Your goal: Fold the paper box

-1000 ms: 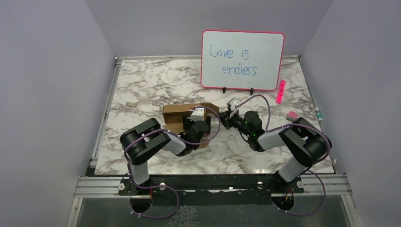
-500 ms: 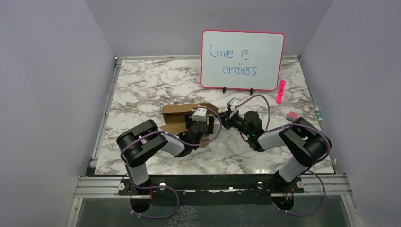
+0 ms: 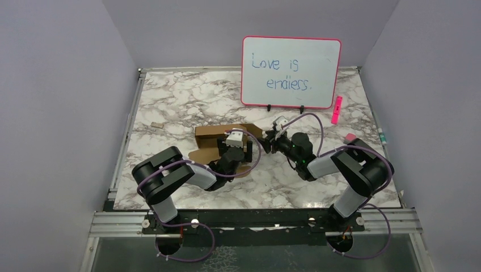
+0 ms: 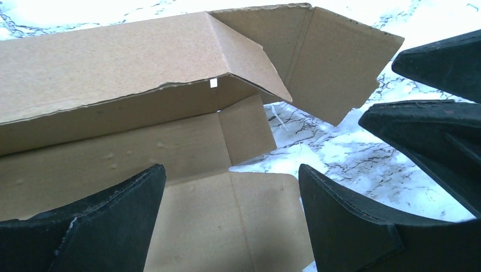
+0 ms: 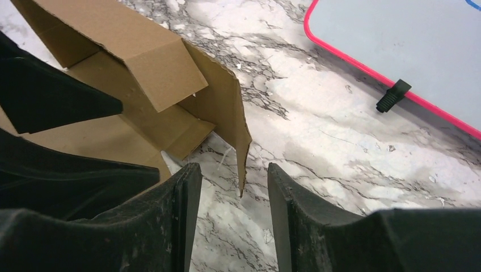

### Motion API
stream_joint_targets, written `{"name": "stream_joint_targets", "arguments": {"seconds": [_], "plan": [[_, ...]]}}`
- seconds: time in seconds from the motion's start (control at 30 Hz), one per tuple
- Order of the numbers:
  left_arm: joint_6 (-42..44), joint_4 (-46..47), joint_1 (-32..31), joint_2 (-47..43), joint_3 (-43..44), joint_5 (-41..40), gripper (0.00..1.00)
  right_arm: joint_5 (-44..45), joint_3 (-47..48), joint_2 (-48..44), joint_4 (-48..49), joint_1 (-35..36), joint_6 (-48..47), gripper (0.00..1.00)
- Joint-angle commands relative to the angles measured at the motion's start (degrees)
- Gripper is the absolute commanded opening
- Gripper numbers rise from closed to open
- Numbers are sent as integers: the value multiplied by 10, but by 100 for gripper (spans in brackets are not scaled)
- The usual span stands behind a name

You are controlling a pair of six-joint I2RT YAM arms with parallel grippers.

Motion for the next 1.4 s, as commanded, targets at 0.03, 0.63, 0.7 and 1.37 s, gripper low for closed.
{"name": "stream_joint_targets", "arguments": {"seconds": [0.03,0.63,0.7,1.37], "plan": [[-12,6,0,-37,-18,9,88,30,17,26,40,4,4,53],[-1,-8,0,-22,2,12,88,-9,42,47,31,4,-7,12],[-1,-8,0,-16,8,12,88,-15,35,38,32,4,-6,10],[7,-8,-20,67,61,-77,87,-34,-5,-24,-3,5,4,7]]}}
